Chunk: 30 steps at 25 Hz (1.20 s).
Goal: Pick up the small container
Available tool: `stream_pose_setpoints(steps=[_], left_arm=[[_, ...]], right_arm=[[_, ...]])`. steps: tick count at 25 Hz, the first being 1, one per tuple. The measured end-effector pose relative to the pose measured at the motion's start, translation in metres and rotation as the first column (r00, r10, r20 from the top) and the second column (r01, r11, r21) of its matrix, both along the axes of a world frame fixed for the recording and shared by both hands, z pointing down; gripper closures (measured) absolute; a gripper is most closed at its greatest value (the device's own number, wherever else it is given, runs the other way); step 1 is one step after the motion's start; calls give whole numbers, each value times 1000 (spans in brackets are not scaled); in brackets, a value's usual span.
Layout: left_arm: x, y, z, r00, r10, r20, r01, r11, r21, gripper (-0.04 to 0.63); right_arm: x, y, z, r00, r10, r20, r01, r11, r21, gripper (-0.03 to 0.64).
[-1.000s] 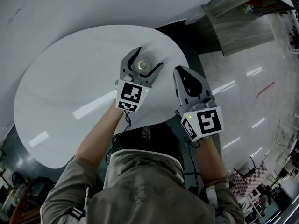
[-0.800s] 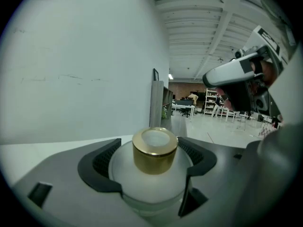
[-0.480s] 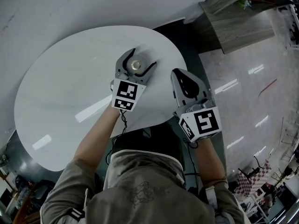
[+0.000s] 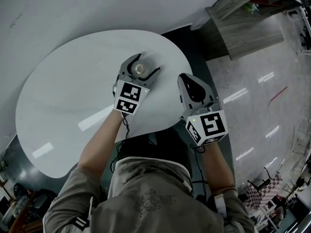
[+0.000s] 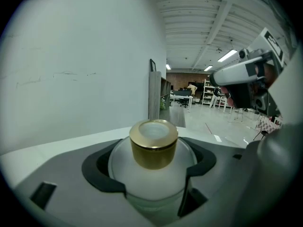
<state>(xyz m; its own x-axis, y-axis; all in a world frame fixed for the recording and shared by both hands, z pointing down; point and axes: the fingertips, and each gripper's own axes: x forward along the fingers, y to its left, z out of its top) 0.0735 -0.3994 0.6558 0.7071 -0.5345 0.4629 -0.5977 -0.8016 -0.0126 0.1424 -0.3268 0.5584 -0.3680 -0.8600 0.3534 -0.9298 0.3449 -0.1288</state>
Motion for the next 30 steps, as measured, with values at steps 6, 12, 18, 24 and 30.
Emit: stream_pose_setpoints(steps=[6,12,18,24,30], left_arm=[[-15,9,-16,1000,-20,22,21,999,-43,252],[-31,7,-72,999,-44,-10,44,998,-34,252],[-45,9,-147,997,-61,-42,62,998,19,252],[-61,14,-217,995,-80,-58,85,993,82,252],[-77,30,-280,992,-92,-80,103,984,142,252]], right_arm=[[2,-2,-21,1000,-12,-8,12,1000,24,583],[-4,-4,-65,999,-34,-20,35,997,71,583],[-10,3,-122,998,-48,-30,51,991,124,583],[-16,13,-185,998,-50,-28,54,982,180,583],[-20,31,-249,998,-43,-40,52,963,266,583]])
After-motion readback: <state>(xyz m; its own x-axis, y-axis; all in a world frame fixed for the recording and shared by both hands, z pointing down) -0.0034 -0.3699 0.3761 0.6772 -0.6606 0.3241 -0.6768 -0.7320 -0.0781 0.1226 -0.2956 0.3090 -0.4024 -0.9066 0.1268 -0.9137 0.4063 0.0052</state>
